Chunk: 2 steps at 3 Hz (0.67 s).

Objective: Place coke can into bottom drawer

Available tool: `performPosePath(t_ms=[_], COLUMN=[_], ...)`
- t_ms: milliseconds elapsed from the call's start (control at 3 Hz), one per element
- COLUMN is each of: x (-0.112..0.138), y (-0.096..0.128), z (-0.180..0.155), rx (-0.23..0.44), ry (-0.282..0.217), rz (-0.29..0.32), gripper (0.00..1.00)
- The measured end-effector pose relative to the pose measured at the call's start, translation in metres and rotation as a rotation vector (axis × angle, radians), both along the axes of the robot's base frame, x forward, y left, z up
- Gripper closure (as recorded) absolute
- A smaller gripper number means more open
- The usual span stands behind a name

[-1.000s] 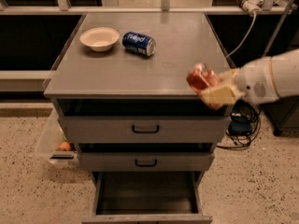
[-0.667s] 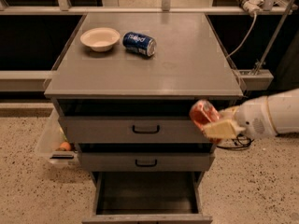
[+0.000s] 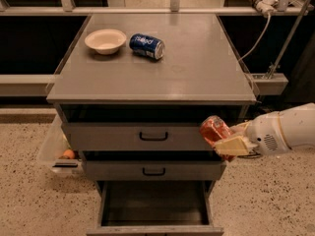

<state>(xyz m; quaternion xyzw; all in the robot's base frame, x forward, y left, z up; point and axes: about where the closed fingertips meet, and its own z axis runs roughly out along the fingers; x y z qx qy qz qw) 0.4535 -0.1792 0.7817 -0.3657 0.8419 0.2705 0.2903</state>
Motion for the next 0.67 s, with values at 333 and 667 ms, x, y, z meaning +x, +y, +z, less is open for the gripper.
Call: performPosePath(t_ms=[333,667], x=[-0.009,-0.037], y=[-0.002,-0.014], z=[-0.01,-0.069], rx=[-0.002,0.083], ry=[0.028,0.107], rz=[-0.007,-0.091], gripper=[1.0,1.0])
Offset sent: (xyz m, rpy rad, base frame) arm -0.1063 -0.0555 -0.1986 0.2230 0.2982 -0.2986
